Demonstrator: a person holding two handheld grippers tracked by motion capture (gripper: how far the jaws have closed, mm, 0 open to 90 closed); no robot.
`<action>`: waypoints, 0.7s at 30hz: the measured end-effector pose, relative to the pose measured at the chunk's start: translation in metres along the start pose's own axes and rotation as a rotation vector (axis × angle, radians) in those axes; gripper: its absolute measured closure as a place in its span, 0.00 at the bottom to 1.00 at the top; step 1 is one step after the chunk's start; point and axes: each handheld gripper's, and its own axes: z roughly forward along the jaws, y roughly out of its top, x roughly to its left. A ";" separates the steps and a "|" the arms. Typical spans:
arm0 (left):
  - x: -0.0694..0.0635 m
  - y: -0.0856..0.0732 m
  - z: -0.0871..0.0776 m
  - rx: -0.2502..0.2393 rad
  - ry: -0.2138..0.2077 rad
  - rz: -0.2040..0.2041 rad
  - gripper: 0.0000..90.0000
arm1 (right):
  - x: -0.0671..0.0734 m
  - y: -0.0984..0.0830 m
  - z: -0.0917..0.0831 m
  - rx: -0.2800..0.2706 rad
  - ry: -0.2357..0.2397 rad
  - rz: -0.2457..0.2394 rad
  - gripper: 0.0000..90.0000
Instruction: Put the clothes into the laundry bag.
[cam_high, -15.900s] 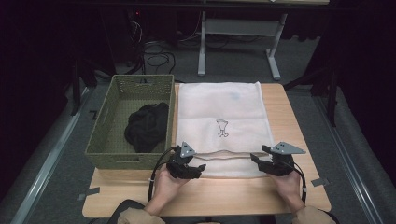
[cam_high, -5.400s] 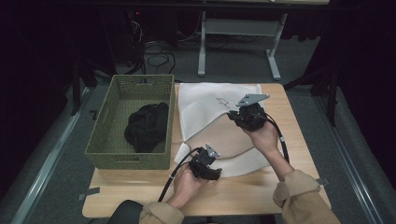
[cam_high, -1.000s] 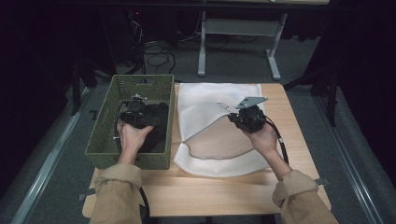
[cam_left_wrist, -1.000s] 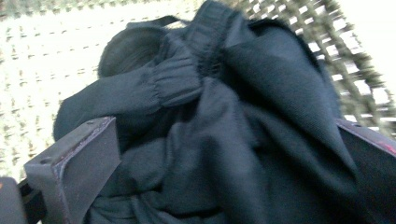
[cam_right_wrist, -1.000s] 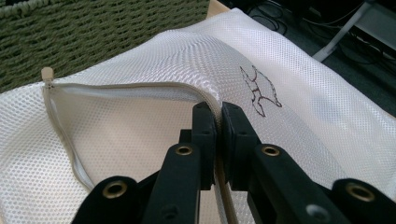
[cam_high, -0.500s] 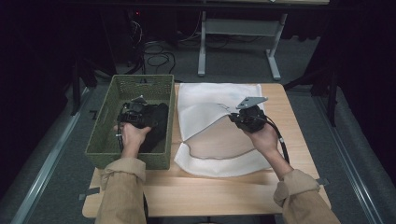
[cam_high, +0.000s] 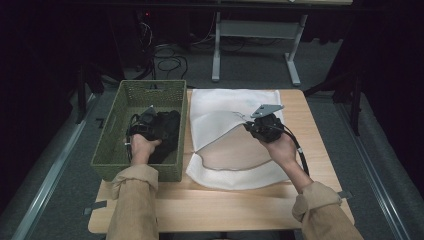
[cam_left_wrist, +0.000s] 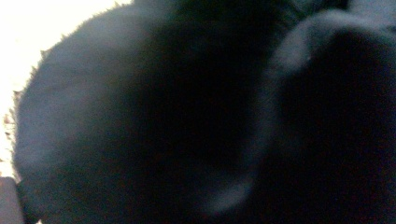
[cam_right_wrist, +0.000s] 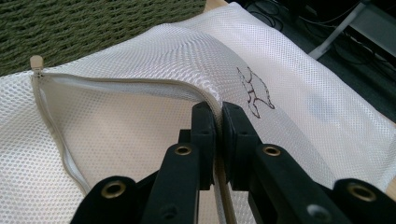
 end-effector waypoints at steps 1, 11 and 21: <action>0.000 0.000 0.000 0.004 0.000 -0.004 0.00 | 0.001 -0.001 0.001 -0.006 0.002 0.002 0.94; -0.006 -0.001 -0.002 0.016 0.042 -0.003 0.14 | 0.002 -0.003 -0.001 0.002 -0.007 0.000 0.94; -0.007 -0.003 -0.013 0.031 0.045 -0.003 0.50 | 0.001 -0.005 0.003 -0.009 -0.004 0.002 0.94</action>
